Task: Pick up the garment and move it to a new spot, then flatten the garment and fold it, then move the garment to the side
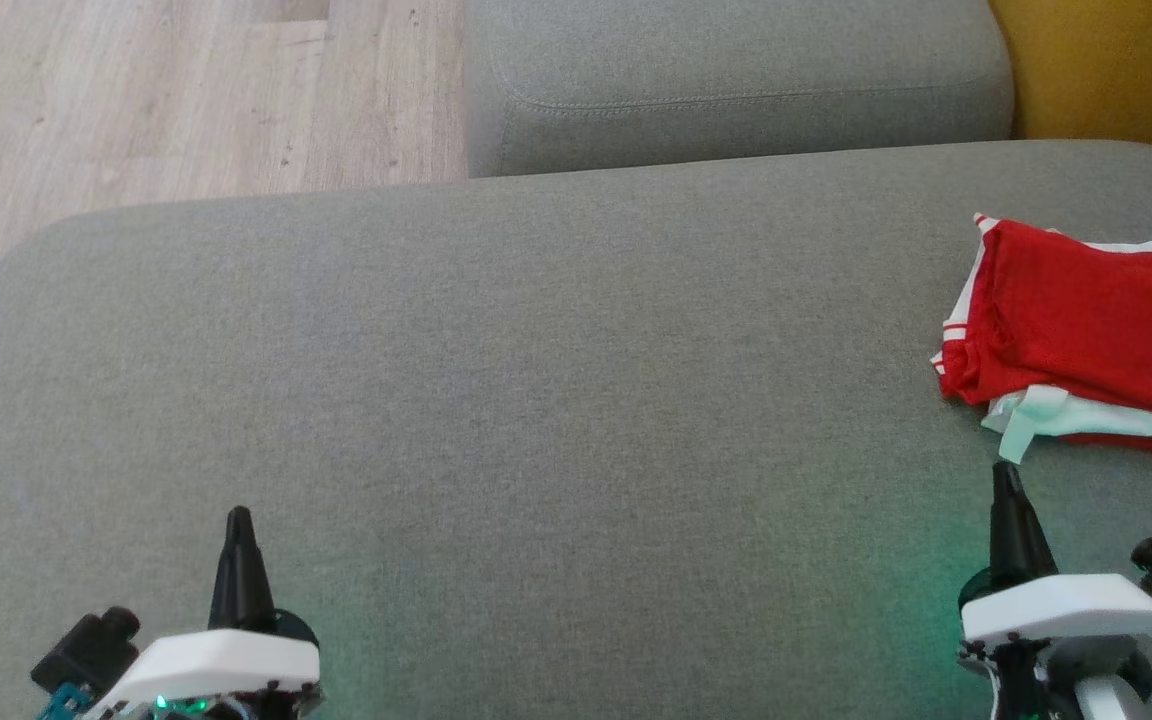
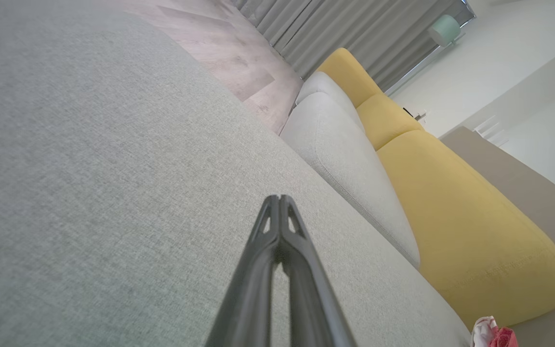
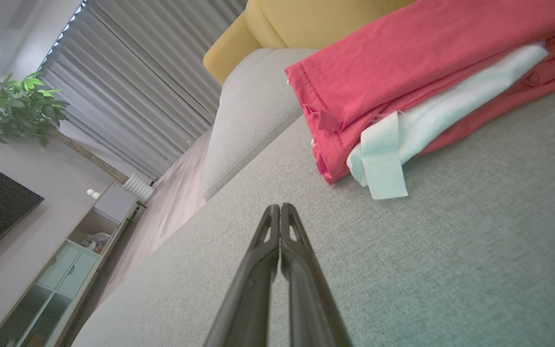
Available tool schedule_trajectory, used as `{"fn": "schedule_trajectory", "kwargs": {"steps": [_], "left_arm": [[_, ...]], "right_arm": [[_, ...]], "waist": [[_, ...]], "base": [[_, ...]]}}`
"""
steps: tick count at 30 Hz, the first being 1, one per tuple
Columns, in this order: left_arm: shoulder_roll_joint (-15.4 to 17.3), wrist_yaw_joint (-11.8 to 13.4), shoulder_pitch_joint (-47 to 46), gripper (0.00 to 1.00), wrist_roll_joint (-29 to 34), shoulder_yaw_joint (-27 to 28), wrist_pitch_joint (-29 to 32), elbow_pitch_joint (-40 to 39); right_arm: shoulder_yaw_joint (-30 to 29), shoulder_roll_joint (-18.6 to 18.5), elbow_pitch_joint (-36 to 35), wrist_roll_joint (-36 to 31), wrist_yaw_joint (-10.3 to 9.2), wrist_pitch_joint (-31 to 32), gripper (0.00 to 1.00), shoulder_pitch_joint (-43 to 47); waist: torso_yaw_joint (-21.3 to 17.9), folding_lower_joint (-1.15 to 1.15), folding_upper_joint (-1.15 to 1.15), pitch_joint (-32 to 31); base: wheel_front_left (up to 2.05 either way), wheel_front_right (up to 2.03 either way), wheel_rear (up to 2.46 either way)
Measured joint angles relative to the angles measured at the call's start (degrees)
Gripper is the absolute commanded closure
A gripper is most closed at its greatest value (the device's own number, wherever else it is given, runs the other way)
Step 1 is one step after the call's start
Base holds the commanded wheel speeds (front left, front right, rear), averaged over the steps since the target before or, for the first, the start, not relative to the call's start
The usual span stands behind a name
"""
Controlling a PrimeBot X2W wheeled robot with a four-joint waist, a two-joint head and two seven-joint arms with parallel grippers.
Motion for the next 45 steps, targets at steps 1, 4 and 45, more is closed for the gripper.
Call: {"fn": "schedule_trajectory", "kwargs": {"steps": [1, 4, 45], "left_arm": [[0.0, 0.0, 0.0, 1.0, -0.5, 0.1, 0.0, 0.0], [0.0, -0.2, 0.0, 1.0, -2.3, 0.4, 0.5, -0.1], [0.0, -0.9, -1.8, 1.0, -24.9, 4.7, 7.1, -0.9]], "right_arm": [[-0.1, 0.0, 0.0, 0.6, 0.0, 0.3, 1.0, 0.0], [-0.3, 0.0, -0.1, 2.6, 0.0, 0.9, 1.0, 0.0], [-3.4, 0.0, -2.2, 29.3, 0.0, 7.0, 1.0, -1.2]], "waist": [[0.0, 0.0, 0.0, 0.0], [0.0, 0.0, 0.0, 0.0], [-0.5, 0.0, 0.0, 0.1]], "base": [[0.0, 0.0, 0.0], [0.0, 0.0, 0.0], [0.0, 0.0, 0.0]]}}
